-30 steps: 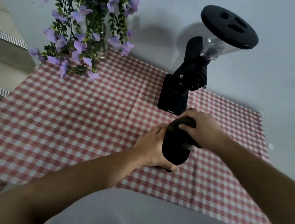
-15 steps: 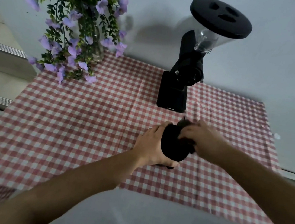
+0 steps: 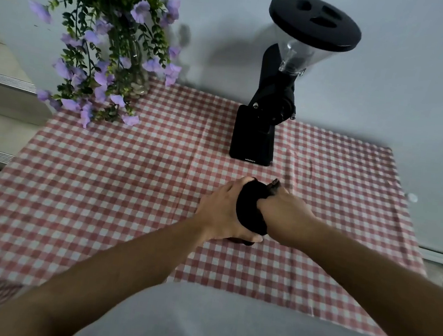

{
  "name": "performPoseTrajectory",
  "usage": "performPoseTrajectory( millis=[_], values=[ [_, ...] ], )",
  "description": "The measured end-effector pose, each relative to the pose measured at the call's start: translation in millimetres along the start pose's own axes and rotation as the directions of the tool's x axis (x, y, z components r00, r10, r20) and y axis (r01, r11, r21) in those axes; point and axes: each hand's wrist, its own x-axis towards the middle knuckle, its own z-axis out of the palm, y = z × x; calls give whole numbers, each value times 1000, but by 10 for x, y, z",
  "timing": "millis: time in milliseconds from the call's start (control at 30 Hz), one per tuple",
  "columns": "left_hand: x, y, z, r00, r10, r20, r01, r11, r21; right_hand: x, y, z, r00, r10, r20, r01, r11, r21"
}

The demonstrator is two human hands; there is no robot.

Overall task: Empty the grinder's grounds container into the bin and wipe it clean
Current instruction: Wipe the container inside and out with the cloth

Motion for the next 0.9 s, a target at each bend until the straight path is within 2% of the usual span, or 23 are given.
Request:
performPoseTrajectory(
  millis=[67,167,233,267,333,367,433,467,567,600,733,800,900],
  values=[
    [-16,-15,-20,1000,13,-3,-13,1000,-18,-4,0,-68,997,19,71,-30,987,156],
    [-33,-7,-33,999,34,-20,-34,999,-4,-38,172,-213,988,-91,121,46,942,333],
    [-34,4,-25,999,38,-23,-38,999,-4,-74,398,-321,986,-147,75,93,871,482],
    [-30,2,-27,999,29,-23,-29,1000,0,-79,508,-335,992,-123,-3,103,820,563],
    [-26,3,-27,1000,-2,-9,2,1000,22,-92,655,-202,977,70,-200,98,685,722],
    [-27,8,-24,1000,-12,-3,13,1000,28,-98,655,-51,953,187,-239,92,573,815],
    [-28,25,-30,1000,-23,-2,23,999,33,-119,503,392,921,345,-181,59,334,941],
    [-32,36,-33,1000,-28,-2,28,999,36,-139,401,651,918,374,-127,26,264,964],
    [-30,65,-42,999,-46,29,44,996,72,-183,204,1131,955,289,63,-90,83,992],
    [-26,78,-46,997,-57,49,52,994,91,-146,239,1150,954,286,87,-97,22,995],
    [22,202,-29,989,-125,78,116,987,107,49,478,916,899,435,-37,60,-39,997],
    [33,245,-15,988,-141,57,136,987,81,71,418,918,888,448,-107,122,-5,992],
    [41,238,-7,988,-143,63,140,989,48,13,229,1114,935,350,-59,32,83,996]
  ],
)
